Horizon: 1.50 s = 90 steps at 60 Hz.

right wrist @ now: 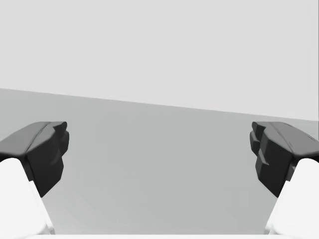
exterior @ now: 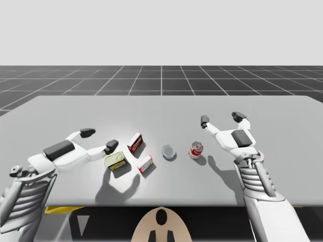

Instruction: Grasp the pudding box and hold it up.

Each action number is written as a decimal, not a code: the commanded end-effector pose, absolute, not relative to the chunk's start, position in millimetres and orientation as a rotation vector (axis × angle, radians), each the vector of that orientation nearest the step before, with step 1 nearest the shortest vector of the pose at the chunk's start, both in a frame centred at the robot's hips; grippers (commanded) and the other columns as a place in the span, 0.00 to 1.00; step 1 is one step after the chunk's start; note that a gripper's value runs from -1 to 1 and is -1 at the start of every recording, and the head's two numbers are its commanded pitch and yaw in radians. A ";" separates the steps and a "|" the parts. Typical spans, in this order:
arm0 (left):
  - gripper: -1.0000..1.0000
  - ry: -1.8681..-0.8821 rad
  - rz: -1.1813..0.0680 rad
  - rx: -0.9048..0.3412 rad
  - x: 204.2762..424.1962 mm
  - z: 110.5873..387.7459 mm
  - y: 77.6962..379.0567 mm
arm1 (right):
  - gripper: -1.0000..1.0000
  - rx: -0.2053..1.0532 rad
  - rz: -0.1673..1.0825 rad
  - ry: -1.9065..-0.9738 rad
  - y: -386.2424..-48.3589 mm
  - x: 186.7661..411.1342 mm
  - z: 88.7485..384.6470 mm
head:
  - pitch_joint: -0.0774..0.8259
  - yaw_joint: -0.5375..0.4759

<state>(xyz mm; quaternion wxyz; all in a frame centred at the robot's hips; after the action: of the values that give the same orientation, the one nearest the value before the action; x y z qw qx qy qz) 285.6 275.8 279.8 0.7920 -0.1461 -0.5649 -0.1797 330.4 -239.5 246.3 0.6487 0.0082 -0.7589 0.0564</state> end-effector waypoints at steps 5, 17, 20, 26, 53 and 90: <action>0.00 -1.012 -0.535 -0.380 268.4 279.7 254.7 | 0.00 0.019 0.128 -1.727 -239.5 330.7 246.0 | 0.75 0.73; 0.00 -0.970 -0.529 -0.410 284.2 262.1 234.8 | 0.00 0.018 0.130 -1.729 -240.1 330.8 246.2 | 0.75 0.74; 0.00 -0.968 -0.521 -0.403 291.2 257.7 229.3 | 0.00 0.018 0.129 -1.728 -240.2 330.8 246.3 | 0.75 0.74; 0.00 -0.959 -0.507 -0.401 303.3 252.1 219.2 | 0.00 0.019 0.129 -1.729 -240.2 330.5 246.5 | 0.75 0.73; 0.00 -0.926 -0.434 -0.278 361.2 228.3 187.5 | 0.00 0.030 0.127 -1.733 -241.8 329.6 249.0 | 0.74 0.72; 1.00 -0.831 -0.455 -0.168 361.1 203.9 181.2 | 0.00 0.038 0.112 -1.745 -245.1 328.1 253.3 | 0.73 0.72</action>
<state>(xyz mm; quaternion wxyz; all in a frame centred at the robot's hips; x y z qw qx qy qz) 364.2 183.4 205.7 0.8611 -0.1335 -0.4361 -0.2247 328.3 -244.6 252.6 0.6421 0.0163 -0.7648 0.0505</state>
